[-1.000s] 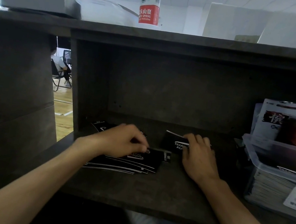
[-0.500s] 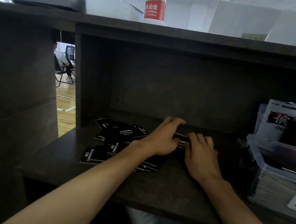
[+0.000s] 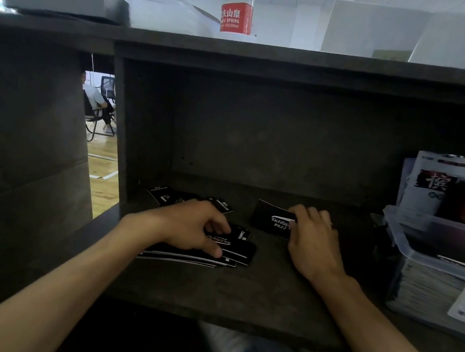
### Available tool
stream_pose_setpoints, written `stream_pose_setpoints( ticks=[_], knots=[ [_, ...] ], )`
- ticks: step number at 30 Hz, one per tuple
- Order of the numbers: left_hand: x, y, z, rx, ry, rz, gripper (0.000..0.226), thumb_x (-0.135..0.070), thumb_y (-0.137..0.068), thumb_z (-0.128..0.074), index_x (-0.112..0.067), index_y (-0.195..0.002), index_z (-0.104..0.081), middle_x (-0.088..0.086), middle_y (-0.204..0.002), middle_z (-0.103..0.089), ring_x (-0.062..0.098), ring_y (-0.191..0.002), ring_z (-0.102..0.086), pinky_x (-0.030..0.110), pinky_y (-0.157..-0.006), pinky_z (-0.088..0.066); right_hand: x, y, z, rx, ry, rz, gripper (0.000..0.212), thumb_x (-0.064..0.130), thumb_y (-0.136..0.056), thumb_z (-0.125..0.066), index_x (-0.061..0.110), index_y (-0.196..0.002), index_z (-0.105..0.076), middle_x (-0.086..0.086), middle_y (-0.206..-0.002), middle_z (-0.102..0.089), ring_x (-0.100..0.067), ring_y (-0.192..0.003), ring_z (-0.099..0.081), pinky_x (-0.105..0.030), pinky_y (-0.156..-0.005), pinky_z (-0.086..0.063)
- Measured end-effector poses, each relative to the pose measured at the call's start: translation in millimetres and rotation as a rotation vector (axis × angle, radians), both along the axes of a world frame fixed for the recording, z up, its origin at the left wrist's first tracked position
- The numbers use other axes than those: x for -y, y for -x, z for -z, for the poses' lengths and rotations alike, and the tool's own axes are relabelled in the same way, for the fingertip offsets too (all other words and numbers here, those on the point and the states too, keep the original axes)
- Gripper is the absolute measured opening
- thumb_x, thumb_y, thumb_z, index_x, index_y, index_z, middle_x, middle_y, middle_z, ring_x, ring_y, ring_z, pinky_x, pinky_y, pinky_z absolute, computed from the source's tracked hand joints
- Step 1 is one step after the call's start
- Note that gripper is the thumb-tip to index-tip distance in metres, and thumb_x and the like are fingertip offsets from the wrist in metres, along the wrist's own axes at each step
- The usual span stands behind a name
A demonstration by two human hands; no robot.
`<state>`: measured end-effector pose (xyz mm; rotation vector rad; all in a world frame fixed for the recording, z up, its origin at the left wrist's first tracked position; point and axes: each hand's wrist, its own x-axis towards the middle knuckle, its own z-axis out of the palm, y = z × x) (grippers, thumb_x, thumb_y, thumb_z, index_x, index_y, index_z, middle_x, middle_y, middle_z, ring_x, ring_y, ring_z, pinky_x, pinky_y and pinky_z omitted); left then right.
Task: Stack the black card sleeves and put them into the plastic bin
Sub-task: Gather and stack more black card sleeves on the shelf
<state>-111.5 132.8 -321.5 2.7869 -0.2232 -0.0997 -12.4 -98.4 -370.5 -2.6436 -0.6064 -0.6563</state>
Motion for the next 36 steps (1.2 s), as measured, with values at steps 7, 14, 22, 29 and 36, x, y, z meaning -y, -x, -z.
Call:
stream_pose_setpoints(
  ticks=[7, 14, 22, 29, 36],
  knots=[
    [0.8, -9.2, 2.0, 0.018, 0.043, 0.026, 0.028, -0.037, -0.081, -0.077, -0.031, -0.107, -0.069, -0.016, -0.1, -0.066, -0.002, -0.094, -0.06, 0.014, -0.073, -0.042, 0.7, -0.2, 0.3, 0.014, 0.001, -0.002, 0.033, 0.025, -0.098, -0.052, 0.026, -0.131, -0.046, -0.002, -0.126, -0.052, -0.02, -0.116, -0.044, -0.044, -0.096, -0.047],
    [9.5, -32.4, 5.2, -0.037, 0.061, 0.001, 0.048, -0.041, -0.076, -0.081, -0.031, -0.119, -0.061, -0.015, -0.103, -0.056, 0.001, -0.09, -0.055, 0.02, -0.073, -0.043, 1.2, 0.4, 0.0, 0.007, 0.005, 0.007, 0.035, 0.027, -0.097, -0.053, 0.027, -0.131, -0.046, -0.002, -0.127, -0.052, -0.019, -0.117, -0.044, -0.044, -0.097, -0.046],
    [3.1, -46.7, -4.6, 0.034, 0.384, -0.004, 0.008, -0.021, -0.087, -0.073, -0.026, -0.082, -0.07, -0.011, -0.075, -0.066, 0.001, -0.072, -0.06, 0.019, -0.07, -0.043, 0.7, 0.9, -0.1, 0.009, 0.001, 0.011, 0.035, 0.026, -0.097, -0.053, 0.026, -0.132, -0.046, -0.002, -0.128, -0.052, -0.019, -0.119, -0.044, -0.045, -0.098, -0.047],
    [2.8, -57.6, -7.3, 0.193, 0.993, -0.206, 0.016, -0.01, -0.086, -0.067, -0.026, -0.085, -0.07, -0.001, -0.084, -0.071, 0.015, -0.079, -0.067, 0.025, -0.067, -0.05, 0.4, -1.1, -0.2, -0.002, -0.004, 0.006, 0.036, 0.026, -0.098, -0.052, 0.026, -0.133, -0.045, -0.002, -0.128, -0.052, -0.019, -0.118, -0.043, -0.044, -0.097, -0.047],
    [23.9, -76.2, 14.6, 0.601, 0.83, -0.307, 0.045, 0.0, -0.087, -0.061, -0.026, -0.122, -0.05, -0.004, -0.08, -0.064, 0.009, -0.074, -0.067, 0.025, -0.069, -0.056, -0.3, -0.4, -0.2, 0.008, -0.047, 0.013, 0.031, 0.025, -0.101, -0.042, 0.022, -0.131, -0.049, -0.005, -0.125, -0.055, -0.022, -0.115, -0.045, -0.047, -0.093, -0.046]
  ],
)
